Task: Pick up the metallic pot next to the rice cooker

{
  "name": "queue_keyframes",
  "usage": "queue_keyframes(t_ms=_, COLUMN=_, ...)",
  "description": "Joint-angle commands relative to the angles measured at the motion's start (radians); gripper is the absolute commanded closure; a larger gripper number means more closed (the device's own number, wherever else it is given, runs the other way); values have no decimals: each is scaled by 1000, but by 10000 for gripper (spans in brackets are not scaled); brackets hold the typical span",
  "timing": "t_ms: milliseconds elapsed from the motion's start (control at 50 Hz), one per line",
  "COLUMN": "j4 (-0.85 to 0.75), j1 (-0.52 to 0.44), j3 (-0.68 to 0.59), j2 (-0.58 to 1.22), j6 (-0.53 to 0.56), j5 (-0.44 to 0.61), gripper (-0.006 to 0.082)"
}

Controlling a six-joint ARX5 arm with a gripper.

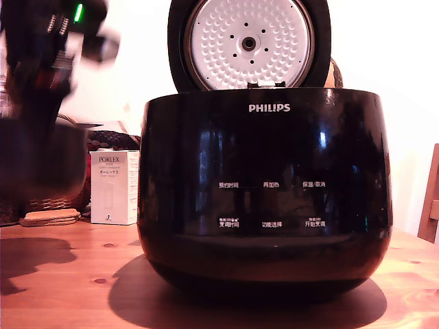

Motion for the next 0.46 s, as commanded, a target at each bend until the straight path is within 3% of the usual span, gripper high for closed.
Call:
queue_keyframes(t_ms=0, j4=-29, j1=-10, j3=43, j2=-11, j6=-45, j5=-22, gripper=791)
queue_keyframes(t_ms=440, j4=-29, j1=-44, j3=94, j2=-188, j6=-127, j5=-27, gripper=791)
